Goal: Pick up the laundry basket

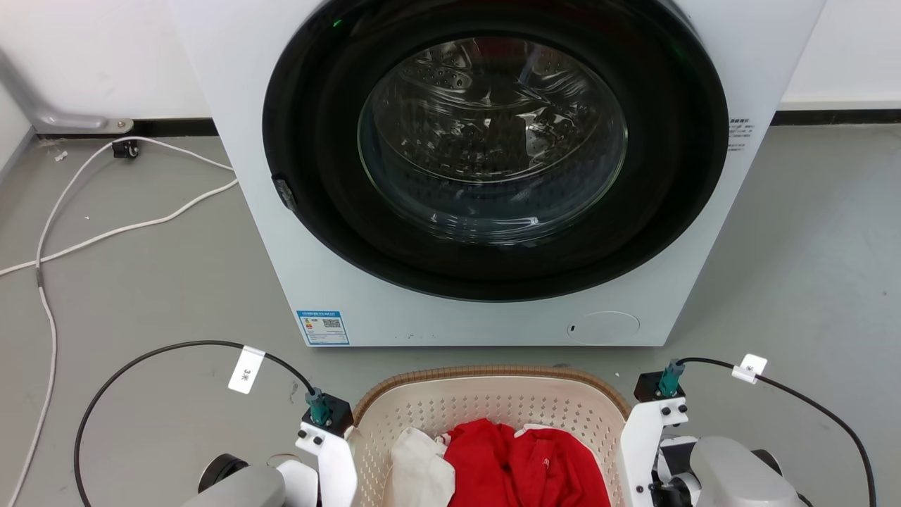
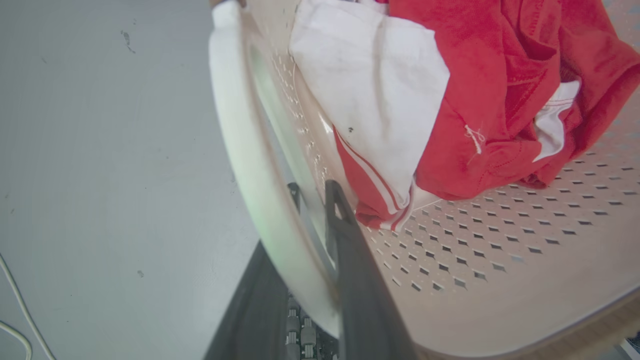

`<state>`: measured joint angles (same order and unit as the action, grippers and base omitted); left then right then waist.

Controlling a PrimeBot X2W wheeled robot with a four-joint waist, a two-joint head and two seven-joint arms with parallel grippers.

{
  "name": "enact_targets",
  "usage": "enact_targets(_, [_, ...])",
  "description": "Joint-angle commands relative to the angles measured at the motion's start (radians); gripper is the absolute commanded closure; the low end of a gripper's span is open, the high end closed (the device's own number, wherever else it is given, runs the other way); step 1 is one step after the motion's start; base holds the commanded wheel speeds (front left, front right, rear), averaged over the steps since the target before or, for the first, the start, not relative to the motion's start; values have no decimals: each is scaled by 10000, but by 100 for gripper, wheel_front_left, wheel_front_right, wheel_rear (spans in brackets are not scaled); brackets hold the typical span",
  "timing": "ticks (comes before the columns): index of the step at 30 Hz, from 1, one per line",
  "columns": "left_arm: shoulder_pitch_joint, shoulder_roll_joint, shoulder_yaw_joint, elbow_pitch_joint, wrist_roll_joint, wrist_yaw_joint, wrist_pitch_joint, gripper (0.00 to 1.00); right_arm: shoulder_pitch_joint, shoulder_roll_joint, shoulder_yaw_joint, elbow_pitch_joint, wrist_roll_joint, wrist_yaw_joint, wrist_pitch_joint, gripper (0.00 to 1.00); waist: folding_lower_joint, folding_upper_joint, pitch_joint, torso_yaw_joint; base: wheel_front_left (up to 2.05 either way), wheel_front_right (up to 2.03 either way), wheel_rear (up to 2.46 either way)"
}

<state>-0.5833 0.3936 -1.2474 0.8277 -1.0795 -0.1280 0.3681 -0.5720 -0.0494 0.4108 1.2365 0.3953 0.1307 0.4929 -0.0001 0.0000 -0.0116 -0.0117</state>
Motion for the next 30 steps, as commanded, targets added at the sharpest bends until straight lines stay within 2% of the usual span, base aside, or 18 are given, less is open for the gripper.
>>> enact_targets(1, [-89, 144, -84, 27, 85, -27, 38, 100, 65, -167, 37, -26, -12, 1, -45, 100, 1, 0, -28, 13, 0, 0, 0])
enact_targets(13, [-166, 287, -181, 85, 39, -19, 97, 100, 3, -179, 98, 152, 140, -1, -81, 100, 1, 0, -185, -9, 0, 0, 0])
enact_targets(30, [-345, 154, -268, 220, 104, -19, 179, 100, -193, -251, 322, 254, 168, -1, -129, 100, 1, 0, -156, 91, 0, 0, 0])
